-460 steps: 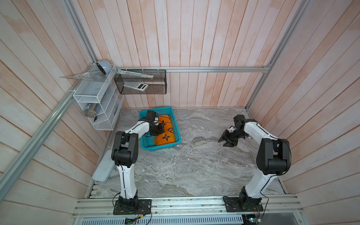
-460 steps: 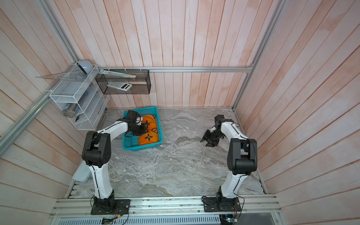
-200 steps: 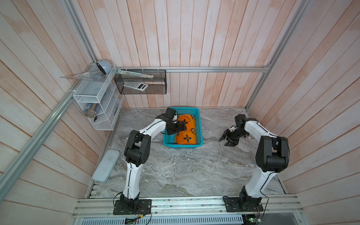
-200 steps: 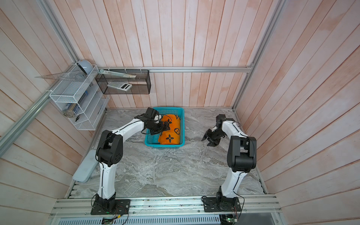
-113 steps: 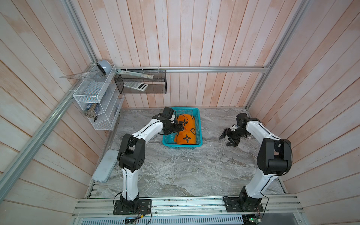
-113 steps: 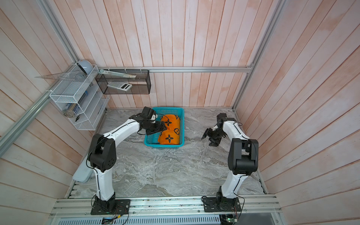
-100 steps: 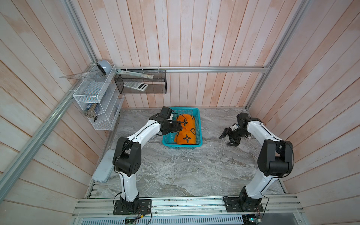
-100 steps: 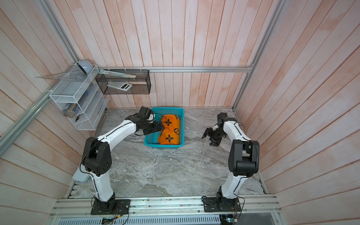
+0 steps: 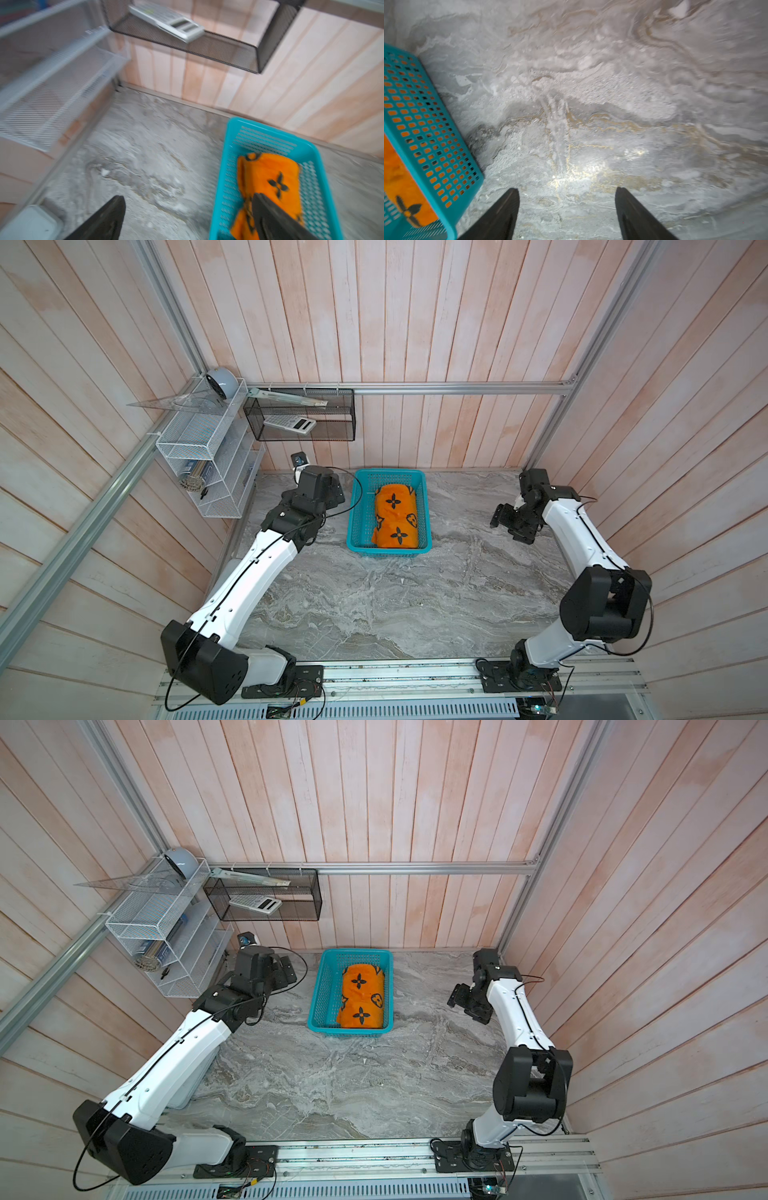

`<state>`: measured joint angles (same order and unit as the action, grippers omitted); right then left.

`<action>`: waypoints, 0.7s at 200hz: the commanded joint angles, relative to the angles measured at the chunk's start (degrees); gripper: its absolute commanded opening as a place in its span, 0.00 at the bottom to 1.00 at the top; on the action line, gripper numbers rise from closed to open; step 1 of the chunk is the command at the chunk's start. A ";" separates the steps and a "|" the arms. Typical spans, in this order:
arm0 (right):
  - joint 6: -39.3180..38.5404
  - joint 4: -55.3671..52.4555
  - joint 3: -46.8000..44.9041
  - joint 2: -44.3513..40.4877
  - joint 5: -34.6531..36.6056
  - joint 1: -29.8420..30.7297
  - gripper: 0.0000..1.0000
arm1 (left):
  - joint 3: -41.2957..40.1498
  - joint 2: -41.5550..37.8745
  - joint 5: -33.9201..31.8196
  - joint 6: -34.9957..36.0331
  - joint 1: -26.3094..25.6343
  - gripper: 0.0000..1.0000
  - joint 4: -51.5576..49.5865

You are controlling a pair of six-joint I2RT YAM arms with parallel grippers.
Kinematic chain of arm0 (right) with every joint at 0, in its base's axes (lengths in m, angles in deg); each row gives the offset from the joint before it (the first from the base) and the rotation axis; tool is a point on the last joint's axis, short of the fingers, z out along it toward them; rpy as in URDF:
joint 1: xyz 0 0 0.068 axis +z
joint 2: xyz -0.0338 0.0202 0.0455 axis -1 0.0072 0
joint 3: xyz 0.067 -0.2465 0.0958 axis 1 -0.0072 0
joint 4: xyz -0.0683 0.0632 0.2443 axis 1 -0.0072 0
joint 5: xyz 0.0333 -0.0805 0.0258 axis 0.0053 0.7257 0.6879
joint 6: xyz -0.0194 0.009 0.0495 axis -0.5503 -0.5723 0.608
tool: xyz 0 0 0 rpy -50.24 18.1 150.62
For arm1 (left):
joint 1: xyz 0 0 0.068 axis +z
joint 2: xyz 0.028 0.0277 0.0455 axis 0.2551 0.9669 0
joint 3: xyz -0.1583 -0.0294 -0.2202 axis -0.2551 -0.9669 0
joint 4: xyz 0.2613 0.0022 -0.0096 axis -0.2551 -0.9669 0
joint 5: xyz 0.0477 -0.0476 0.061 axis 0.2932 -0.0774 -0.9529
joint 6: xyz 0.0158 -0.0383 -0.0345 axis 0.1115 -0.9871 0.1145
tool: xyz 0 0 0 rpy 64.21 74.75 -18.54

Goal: Roll up the pillowcase
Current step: Reset both arms

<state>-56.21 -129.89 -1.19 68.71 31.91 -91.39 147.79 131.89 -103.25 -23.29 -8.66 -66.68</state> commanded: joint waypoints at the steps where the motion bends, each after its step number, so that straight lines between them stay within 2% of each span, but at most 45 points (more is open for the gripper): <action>1: 1.01 -3.40 1.68 -3.43 6.99 -1.35 0.78 | -5.17 -2.23 -17.54 2.68 1.46 1.00 5.78; 15: 0.33 -2.39 1.63 -4.16 3.93 -2.86 0.77 | -8.93 -4.19 -18.77 4.63 3.82 1.00 10.83; 47: -2.87 -2.46 1.76 -4.02 3.02 -4.60 0.73 | -17.65 -6.27 -22.66 2.22 8.70 1.00 24.71; 53: -2.52 -2.66 1.76 -4.16 1.22 -4.77 0.81 | -18.84 -6.12 -23.00 3.06 8.88 1.00 27.06; 57: -3.08 -2.07 1.47 -4.48 -0.79 -4.77 0.96 | -19.46 -5.85 -22.83 4.44 8.85 1.00 28.58; 60: -3.44 -1.37 1.06 -4.74 -2.31 -4.74 0.98 | -19.81 -5.58 -22.72 5.33 8.83 1.00 29.68; 81: -6.19 3.20 -1.52 -6.32 -8.59 -4.77 0.98 | -20.28 -2.87 -21.45 9.39 8.90 1.00 32.81; 110: -9.66 2.11 2.66 -3.52 -3.26 -4.66 0.98 | -24.54 0.19 -18.58 14.70 8.87 1.00 43.46; 127: -12.10 5.43 5.81 -2.29 -4.71 -4.73 0.98 | -28.37 1.66 -18.78 18.03 9.00 1.00 52.83; 140: -10.83 12.97 4.95 -3.09 -6.25 -4.81 0.98 | -31.42 2.33 -14.21 22.46 9.73 1.00 60.19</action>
<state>-65.02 -126.51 1.98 65.76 27.45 -96.11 121.02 132.67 -122.20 -9.56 0.23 -23.28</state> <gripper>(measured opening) 0.978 0.998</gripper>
